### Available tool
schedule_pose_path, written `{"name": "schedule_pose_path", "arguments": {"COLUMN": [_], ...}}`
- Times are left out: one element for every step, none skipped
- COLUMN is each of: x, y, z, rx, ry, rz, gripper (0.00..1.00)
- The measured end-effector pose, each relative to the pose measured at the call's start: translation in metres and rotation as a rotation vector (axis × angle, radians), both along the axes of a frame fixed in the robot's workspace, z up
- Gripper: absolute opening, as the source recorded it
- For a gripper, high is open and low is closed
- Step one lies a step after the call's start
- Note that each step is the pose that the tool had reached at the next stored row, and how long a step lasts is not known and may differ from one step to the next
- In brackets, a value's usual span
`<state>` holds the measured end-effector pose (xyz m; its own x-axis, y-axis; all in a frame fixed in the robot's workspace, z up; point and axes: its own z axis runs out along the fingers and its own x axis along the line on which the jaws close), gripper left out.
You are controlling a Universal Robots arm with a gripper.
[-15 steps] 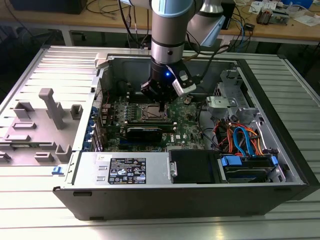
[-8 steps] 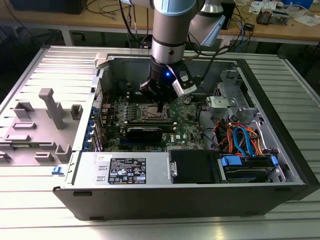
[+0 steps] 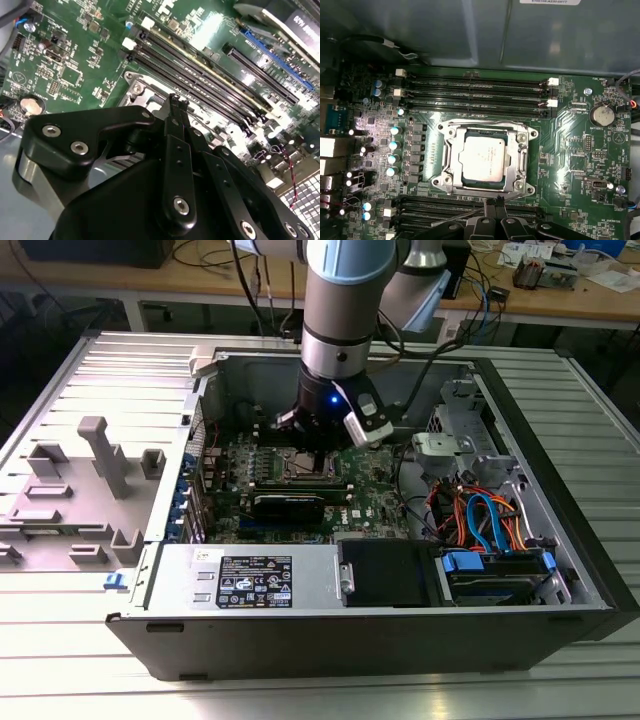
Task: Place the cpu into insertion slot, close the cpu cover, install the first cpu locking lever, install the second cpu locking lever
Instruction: 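Install the second cpu locking lever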
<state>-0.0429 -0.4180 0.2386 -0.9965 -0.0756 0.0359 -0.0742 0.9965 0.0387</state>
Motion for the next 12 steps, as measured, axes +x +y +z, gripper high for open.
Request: {"name": "schedule_pose_path", "arguments": {"x": [-0.001, -0.002, -0.002, -0.003, -0.004, -0.004, -0.005, -0.006, -0.006, -0.007, -0.007, -0.007], "y": [-0.0017, -0.003, -0.0041, -0.0053, -0.007, -0.0084, -0.0105, -0.012, -0.0135, -0.0141, -0.0141, -0.0141], "z": [-0.0001, -0.0002, -0.0003, -0.0003, -0.0002, -0.0002, -0.0003, -0.0003, -0.0003, -0.0004, -0.0005, -0.0005], "rx": [0.0054, 0.0091, 0.0125, 0.0166, 0.023, 0.0276, 0.035, 0.0449, 0.0538, 0.0576, 0.0586, 0.0587], "ry": [0.0014, 0.0024, 0.0035, 0.0045, 0.0056, 0.0061, 0.0078, 0.0098, 0.0116, 0.0124, 0.0128, 0.0128], "rz": [0.0, 0.0, 0.0, 0.001, 0.001, 0.001, 0.001, 0.001, 0.001, 0.001, 0.001, 0.001], "gripper": [0.11, 0.11, 0.11, 0.11, 0.11, 0.11, 0.11, 0.11, 0.11, 0.11, 0.11, 0.11]}}
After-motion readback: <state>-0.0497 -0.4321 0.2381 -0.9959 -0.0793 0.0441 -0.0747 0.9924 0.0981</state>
